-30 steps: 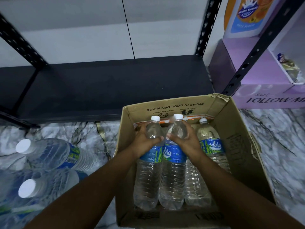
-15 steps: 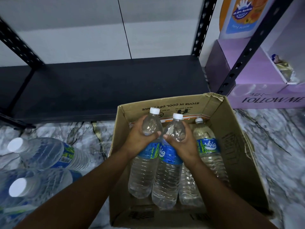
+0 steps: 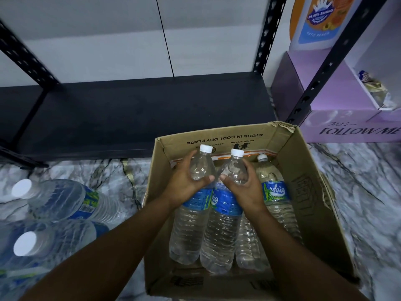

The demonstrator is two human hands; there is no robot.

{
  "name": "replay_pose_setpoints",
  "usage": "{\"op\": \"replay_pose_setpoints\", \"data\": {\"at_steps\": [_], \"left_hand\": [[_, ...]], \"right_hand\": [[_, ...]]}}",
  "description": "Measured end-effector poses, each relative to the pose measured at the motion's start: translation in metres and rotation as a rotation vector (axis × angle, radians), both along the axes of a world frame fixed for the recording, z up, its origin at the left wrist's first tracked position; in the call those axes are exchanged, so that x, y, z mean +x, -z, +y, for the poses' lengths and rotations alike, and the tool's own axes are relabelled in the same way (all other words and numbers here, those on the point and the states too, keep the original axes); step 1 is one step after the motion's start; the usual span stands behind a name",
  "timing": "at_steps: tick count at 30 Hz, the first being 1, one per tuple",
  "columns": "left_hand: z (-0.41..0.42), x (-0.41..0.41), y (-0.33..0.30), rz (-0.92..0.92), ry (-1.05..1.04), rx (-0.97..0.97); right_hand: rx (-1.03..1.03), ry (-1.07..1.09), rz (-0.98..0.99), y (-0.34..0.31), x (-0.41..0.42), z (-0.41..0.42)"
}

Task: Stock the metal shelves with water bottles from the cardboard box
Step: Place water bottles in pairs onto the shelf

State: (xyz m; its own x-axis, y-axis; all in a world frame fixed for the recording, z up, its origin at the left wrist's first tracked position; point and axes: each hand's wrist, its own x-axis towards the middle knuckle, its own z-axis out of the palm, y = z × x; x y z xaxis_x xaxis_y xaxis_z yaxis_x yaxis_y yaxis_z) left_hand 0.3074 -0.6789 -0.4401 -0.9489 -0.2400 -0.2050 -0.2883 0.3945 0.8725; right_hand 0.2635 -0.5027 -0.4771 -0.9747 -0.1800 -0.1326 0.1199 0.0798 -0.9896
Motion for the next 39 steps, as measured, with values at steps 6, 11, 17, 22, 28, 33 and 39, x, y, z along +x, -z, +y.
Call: {"op": "replay_pose_setpoints", "data": {"at_steps": [6, 11, 17, 22, 28, 33, 39], "left_hand": [[0.001, -0.001, 0.006, 0.006, 0.001, -0.024], [0.001, -0.003, 0.010, -0.039, -0.012, 0.059], [0.001, -0.004, 0.010, -0.021, 0.000, 0.110], [0.004, -0.002, 0.007, -0.008, -0.004, 0.047], [0.007, 0.003, 0.002, 0.038, -0.053, -0.068], [0.009, 0.007, -0.004, 0.067, -0.088, -0.147], [0.009, 0.007, -0.011, 0.089, -0.111, -0.177]], "right_hand": [[0.007, -0.002, 0.011, -0.005, 0.000, -0.005], [0.008, -0.010, 0.040, -0.004, 0.001, -0.005], [-0.015, -0.023, 0.023, -0.004, 0.000, -0.005], [-0.005, 0.002, 0.041, -0.002, 0.002, -0.006], [0.048, 0.025, 0.090, -0.006, 0.005, -0.006], [0.061, 0.030, 0.115, -0.014, 0.007, -0.007], [0.094, 0.050, 0.134, -0.020, 0.007, -0.009]]}}
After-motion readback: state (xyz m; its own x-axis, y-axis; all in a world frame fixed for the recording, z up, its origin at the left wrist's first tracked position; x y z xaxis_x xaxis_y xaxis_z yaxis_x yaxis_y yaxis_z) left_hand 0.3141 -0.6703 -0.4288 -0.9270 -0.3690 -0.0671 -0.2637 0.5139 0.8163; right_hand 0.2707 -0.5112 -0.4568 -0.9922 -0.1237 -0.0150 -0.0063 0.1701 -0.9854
